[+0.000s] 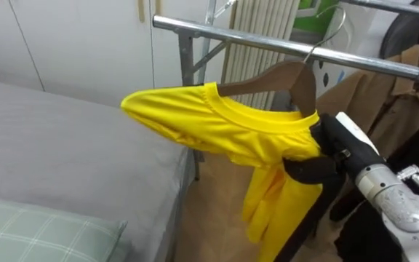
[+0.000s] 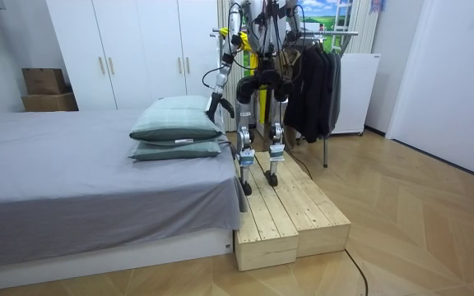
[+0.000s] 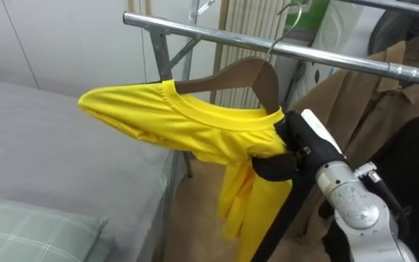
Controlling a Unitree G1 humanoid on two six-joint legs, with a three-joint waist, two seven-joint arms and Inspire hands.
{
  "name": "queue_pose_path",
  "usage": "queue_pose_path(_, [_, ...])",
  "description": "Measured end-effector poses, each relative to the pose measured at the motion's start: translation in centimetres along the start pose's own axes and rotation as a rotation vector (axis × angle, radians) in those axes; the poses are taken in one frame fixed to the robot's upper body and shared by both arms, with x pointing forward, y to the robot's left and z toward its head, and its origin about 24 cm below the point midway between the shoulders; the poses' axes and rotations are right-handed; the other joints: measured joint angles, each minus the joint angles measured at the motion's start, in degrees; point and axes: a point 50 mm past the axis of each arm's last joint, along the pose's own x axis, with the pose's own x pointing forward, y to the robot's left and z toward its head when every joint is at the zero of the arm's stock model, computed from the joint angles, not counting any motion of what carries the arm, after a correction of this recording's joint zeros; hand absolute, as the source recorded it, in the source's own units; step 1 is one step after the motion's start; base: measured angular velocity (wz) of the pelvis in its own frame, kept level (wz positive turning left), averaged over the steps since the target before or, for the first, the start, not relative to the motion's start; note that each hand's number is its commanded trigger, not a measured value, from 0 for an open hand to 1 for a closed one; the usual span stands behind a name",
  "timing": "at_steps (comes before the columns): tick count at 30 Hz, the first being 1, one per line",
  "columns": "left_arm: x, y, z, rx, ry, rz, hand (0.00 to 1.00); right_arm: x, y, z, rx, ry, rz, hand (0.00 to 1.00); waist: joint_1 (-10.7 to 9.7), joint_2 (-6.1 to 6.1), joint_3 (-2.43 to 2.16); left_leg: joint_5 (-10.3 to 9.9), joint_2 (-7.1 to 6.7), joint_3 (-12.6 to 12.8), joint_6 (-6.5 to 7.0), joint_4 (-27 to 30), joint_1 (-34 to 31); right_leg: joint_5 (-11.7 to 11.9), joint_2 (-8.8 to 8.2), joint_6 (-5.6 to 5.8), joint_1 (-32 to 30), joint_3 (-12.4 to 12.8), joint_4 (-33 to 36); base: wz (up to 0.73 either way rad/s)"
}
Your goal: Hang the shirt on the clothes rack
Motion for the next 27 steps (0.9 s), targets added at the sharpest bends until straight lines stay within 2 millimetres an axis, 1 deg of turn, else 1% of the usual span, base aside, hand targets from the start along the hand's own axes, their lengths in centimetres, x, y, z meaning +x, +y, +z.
queue_pose_path(3, [0.0, 0.1, 0.2, -0.001, -0.006, 0.002, 0.00, 0.7, -0.1, -0.6, 0.006, 0.035, 0.008, 1.00, 0.22, -0.01, 0.00, 0.03, -0.24, -0.63, 0.05, -0.04, 0.13, -0.32, -0.17, 0.24, 0.26, -0.11, 0.10, 0.10])
queue_pose_path(7, [0.0, 0.1, 0.4, -0.003, -0.016, 0.003, 0.00, 0.7, 0.1, -1.1, 0.011, 0.059, 0.026, 1.00, 0.72, -0.15, 0.00, 0.03, -0.50, -1.12, 0.06, -0.08, 0.00, -0.47, -0.41, 0.44, 0.23, -0.31, 0.23, 0.03])
queue_pose_path(15, [0.0, 0.4, 0.6, -0.014, -0.019, 0.016, 0.00, 1.8, -0.2, -1.5, 0.016, 0.098, 0.034, 1.00, 1.02, -0.89, -0.09, 0.04, -0.52, -1.56, 0.07, -0.15, -0.16, -0.46, -0.44, 0.44, 0.31, -0.85, -0.13, 0.02])
queue_pose_path(20, [0.0, 0.5, 0.6, -0.019, -0.018, 0.024, 0.00, 1.9, -0.2, -2.1, 0.029, 0.122, 0.041, 1.00, 1.10, -0.97, -0.13, 0.04, -0.53, -1.82, 0.07, -0.14, -0.15, -0.45, -0.45, 0.43, 0.64, -1.45, -0.37, 0.05])
queue_pose_path(22, [0.0, 0.5, 0.6, -0.024, -0.019, 0.027, 0.00, 1.7, -0.4, -3.3, 0.076, 0.162, 0.050, 1.00, 1.27, -0.97, -0.13, 0.04, -0.56, -2.13, 0.07, -0.14, 0.05, -0.46, -0.44, 0.43, 1.04, -1.51, -0.58, 0.06])
queue_pose_path(27, [0.0, 0.6, 0.6, -0.039, -0.015, 0.028, 0.00, 1.2, -1.0, -5.2, 0.092, 0.243, 0.052, 1.00, 1.37, -0.96, -0.13, 0.04, -0.51, -1.99, 0.07, -0.17, 0.38, -0.45, -0.35, 0.43, 1.30, -1.39, -0.57, 0.00])
